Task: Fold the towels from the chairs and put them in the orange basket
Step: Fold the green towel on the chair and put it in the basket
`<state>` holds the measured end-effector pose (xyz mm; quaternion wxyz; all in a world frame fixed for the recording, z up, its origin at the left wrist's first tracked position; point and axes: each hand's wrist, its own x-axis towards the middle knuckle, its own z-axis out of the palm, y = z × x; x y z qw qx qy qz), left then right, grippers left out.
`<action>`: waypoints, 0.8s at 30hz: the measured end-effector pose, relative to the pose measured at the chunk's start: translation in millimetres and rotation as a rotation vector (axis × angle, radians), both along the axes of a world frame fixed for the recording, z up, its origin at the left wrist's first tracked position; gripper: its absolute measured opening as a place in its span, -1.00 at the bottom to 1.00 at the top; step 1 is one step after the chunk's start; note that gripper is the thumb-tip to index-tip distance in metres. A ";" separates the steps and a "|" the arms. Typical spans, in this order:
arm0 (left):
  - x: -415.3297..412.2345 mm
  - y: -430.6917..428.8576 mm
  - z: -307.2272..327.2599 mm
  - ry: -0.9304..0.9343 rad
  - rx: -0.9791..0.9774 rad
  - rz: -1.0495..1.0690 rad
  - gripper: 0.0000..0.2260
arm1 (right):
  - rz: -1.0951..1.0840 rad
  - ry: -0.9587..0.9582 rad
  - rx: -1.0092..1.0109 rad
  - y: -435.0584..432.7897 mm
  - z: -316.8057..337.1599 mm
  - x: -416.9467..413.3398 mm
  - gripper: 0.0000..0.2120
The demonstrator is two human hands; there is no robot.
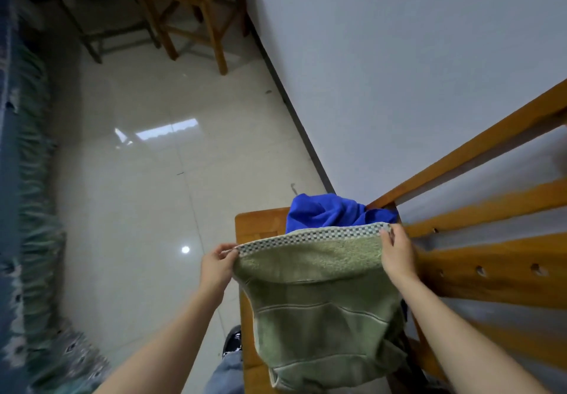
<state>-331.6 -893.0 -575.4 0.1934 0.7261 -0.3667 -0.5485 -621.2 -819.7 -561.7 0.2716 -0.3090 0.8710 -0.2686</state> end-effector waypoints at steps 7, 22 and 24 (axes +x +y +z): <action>-7.4 -6.0 -75.9 -0.014 0.225 0.097 -0.79 | 0.139 0.203 0.272 -11.9 -70.1 -13.9 -0.73; -31.1 -20.5 -106.7 -0.172 0.106 -0.140 -0.92 | 0.474 0.000 0.182 13.0 -68.4 23.9 -0.85; -30.8 -21.7 -115.1 -0.193 0.096 -0.223 -0.94 | 0.333 -0.161 0.187 11.3 -70.4 24.0 -0.85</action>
